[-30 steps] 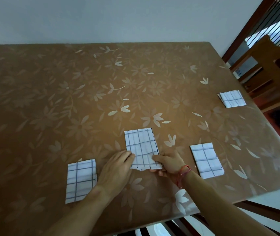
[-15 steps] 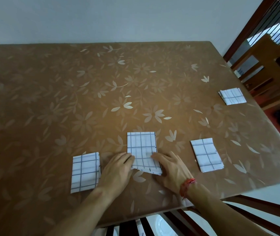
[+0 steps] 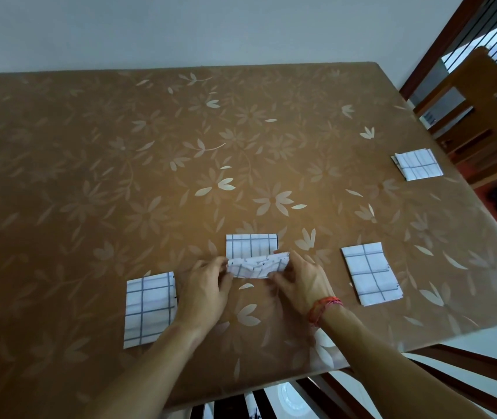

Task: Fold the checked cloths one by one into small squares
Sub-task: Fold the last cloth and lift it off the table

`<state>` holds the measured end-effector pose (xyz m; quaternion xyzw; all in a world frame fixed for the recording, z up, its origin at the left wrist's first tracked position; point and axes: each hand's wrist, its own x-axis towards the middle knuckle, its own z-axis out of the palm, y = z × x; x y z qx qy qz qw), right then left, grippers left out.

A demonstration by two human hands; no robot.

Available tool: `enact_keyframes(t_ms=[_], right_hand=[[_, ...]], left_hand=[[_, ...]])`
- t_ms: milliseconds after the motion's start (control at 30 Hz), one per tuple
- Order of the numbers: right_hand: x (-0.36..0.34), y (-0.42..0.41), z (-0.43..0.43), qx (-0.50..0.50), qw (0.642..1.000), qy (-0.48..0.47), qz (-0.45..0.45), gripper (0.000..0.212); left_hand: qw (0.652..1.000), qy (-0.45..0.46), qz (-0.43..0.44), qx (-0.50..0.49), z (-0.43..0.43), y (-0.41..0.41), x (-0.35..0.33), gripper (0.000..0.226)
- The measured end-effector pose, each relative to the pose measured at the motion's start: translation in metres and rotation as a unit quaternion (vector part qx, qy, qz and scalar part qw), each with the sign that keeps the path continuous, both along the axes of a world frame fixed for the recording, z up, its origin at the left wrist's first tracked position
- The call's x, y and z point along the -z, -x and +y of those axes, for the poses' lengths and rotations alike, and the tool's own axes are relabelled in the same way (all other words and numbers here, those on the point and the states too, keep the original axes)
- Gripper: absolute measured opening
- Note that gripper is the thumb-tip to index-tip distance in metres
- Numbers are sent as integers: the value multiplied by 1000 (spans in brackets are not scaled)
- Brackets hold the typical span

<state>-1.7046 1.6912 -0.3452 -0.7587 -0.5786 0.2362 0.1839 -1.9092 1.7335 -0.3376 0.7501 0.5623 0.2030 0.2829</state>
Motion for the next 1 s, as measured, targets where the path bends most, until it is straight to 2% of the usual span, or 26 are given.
enact_keyframes(t_ms=[100, 200, 333, 433, 533, 633, 767, 900, 1000], right_hand=[[1, 1, 7, 19, 1000, -2, 12, 22], [3, 3, 13, 41, 999, 2, 13, 22], [5, 5, 23, 59, 998, 17, 30, 38], [3, 6, 28, 51, 998, 32, 4, 48], [-1, 9, 30, 58, 997, 49, -22, 56], [-6, 15, 33, 66, 995, 50, -51, 59], [-8, 32, 38, -37, 984, -122, -121, 47], [6, 59, 43, -190, 971, -87, -117, 56], [25, 62, 45, -219, 968, -50, -114, 58]], left_hand=[[1000, 1, 5, -16, 10, -3, 3, 23], [998, -13, 57, -6, 22, -5, 10, 18], [990, -7, 142, 15, 35, -2, 22, 25], [983, -30, 174, 43, 36, -2, 26, 28], [978, -62, 190, 59, 33, -3, 23, 35], [977, -102, 172, 73, 31, -2, 21, 43], [964, -125, 190, 135, 33, -1, 25, 53], [952, -101, 237, 168, 34, 2, 36, 56], [948, -95, 237, 188, 37, 4, 42, 58]])
